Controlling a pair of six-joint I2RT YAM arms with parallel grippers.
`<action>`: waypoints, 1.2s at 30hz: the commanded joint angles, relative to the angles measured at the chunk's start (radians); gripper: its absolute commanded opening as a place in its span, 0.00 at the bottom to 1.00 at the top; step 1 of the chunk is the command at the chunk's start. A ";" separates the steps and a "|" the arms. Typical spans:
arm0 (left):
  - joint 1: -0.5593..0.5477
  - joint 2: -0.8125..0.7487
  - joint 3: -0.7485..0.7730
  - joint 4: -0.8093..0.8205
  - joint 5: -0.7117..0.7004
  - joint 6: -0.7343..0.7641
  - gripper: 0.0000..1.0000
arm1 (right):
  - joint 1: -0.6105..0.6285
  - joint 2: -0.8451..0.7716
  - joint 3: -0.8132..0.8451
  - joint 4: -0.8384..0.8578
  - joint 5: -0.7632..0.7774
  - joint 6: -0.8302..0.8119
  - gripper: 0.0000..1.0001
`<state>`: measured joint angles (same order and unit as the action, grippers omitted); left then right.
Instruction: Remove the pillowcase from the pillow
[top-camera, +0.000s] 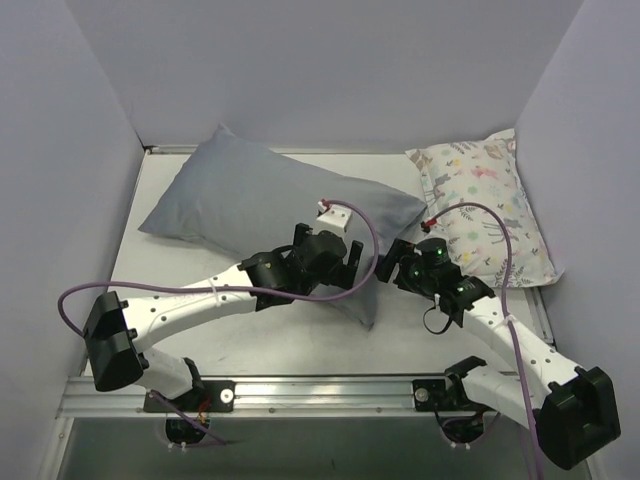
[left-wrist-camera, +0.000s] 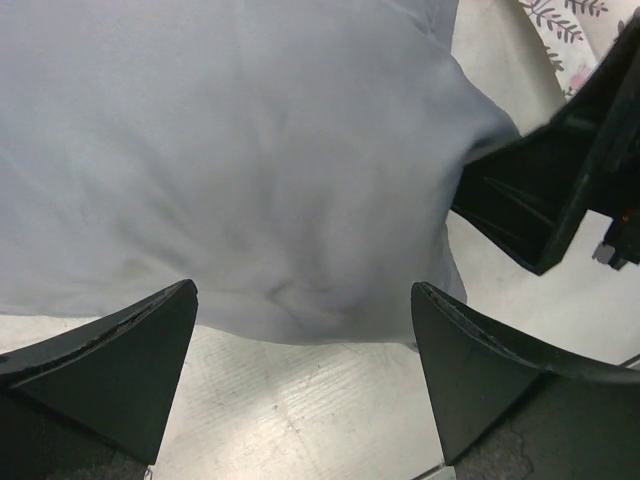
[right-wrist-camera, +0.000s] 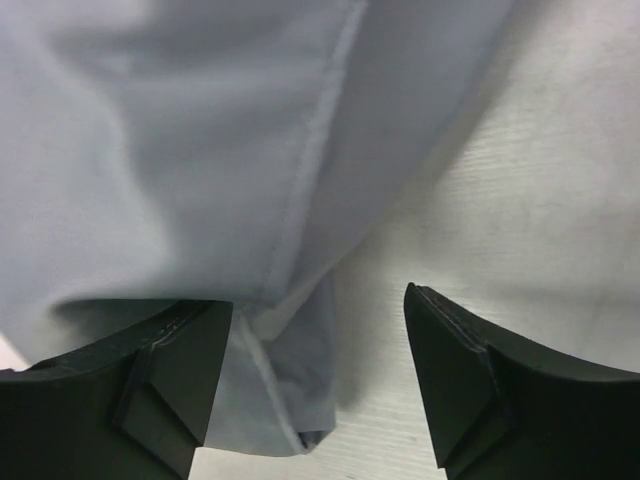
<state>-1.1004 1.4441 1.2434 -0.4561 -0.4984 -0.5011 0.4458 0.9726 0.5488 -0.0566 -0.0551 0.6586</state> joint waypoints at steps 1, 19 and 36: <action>-0.038 -0.002 0.036 0.004 -0.045 -0.004 0.97 | 0.002 0.002 0.088 0.098 -0.051 0.039 0.69; -0.085 0.022 -0.041 0.218 -0.048 0.052 0.98 | 0.005 0.103 0.267 0.091 -0.143 0.061 0.12; -0.127 0.065 -0.090 0.502 -0.291 0.124 0.97 | 0.128 0.149 0.451 0.012 -0.249 0.093 0.00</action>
<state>-1.2186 1.4921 1.1553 -0.0311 -0.6491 -0.3614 0.5629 1.1114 0.9607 -0.0387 -0.2726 0.7361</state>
